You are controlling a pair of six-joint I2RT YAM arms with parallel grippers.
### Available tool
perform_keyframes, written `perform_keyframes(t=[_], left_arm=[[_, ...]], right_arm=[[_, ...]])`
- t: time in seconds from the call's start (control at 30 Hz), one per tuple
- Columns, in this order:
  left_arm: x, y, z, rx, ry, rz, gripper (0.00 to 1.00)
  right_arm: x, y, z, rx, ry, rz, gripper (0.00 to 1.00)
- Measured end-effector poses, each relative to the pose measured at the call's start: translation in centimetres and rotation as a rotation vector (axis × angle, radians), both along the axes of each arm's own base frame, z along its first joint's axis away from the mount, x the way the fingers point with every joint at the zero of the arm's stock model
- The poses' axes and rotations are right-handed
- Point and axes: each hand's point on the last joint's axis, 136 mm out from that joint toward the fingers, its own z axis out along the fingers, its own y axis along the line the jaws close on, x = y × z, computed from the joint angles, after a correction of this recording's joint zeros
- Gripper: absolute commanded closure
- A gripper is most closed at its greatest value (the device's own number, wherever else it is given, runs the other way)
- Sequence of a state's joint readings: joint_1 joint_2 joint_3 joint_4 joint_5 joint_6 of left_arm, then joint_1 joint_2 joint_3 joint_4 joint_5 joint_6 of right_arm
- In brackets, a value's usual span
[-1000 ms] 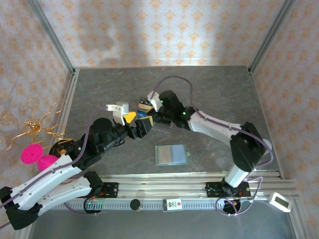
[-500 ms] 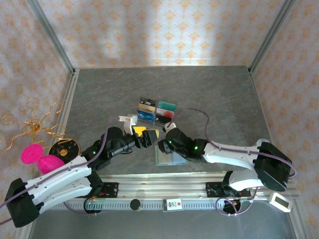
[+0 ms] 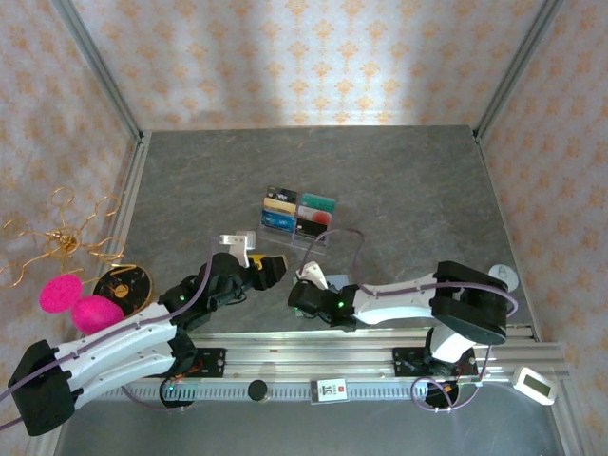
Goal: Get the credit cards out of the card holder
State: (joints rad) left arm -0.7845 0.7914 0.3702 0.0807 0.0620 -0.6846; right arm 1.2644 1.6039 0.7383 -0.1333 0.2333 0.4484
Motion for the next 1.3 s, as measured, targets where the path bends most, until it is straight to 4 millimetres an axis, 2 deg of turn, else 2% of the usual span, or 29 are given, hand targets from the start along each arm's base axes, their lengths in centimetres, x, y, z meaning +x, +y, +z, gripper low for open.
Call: perform_keyframes(t=[0.1, 0.2, 0.3, 0.4, 0.5, 0.63, 0.83, 0.97, 1.0, 1.1, 1.17, 1.3], left_arm=[[-0.1, 0.1, -0.3, 0.01, 0.008, 0.003, 0.48], [-0.2, 0.1, -0.7, 0.016, 0.018, -0.004, 0.6], [-0.6, -0.1, -1.9, 0.031, 0.041, -0.022, 0.71], [-1.7, -1.1, -4.1, 0.07, 0.089, -0.07, 0.84], [-2.8, -2.2, -6.2, 0.108, 0.136, -0.122, 0.89], [-3.4, -3.1, -7.7, 0.113, 0.167, -0.157, 0.99], [-3.6, -3.9, -9.0, 0.121, 0.195, -0.183, 1.0], [-3.7, -4.2, -10.0, 0.136, 0.218, -0.197, 0.93], [-3.8, -4.4, -10.3, 0.137, 0.226, -0.205, 0.93], [-4.1, -5.3, -10.8, 0.144, 0.243, -0.234, 0.91], [-4.3, -6.1, -11.0, 0.147, 0.252, -0.261, 0.89], [-4.4, -7.8, -10.9, 0.136, 0.257, -0.3, 0.86]], right_arm=[[0.1, 0.6, 0.0, 0.001, -0.018, -0.01, 0.85], [0.2, 0.5, 0.1, 0.016, -0.027, -0.028, 0.98], [0.1, 0.3, 0.3, 0.051, -0.03, -0.041, 1.0], [-0.1, 0.0, 0.5, 0.082, -0.031, -0.045, 1.0], [-0.1, 0.2, 0.8, 0.118, -0.031, -0.052, 1.0], [-0.2, 0.2, 1.0, 0.167, -0.024, -0.073, 1.0], [-0.4, 0.1, 2.3, 0.269, -0.019, -0.099, 1.0], [-0.4, 0.6, 2.8, 0.317, -0.01, -0.108, 1.0], [-0.4, 0.6, 2.8, 0.322, -0.008, -0.111, 0.98], [-0.4, 0.6, 2.9, 0.339, -0.005, -0.122, 0.77], [-0.4, 0.2, 3.2, 0.356, -0.006, -0.136, 0.69], [-0.1, -1.5, 5.7, 0.436, -0.047, -0.188, 0.66]])
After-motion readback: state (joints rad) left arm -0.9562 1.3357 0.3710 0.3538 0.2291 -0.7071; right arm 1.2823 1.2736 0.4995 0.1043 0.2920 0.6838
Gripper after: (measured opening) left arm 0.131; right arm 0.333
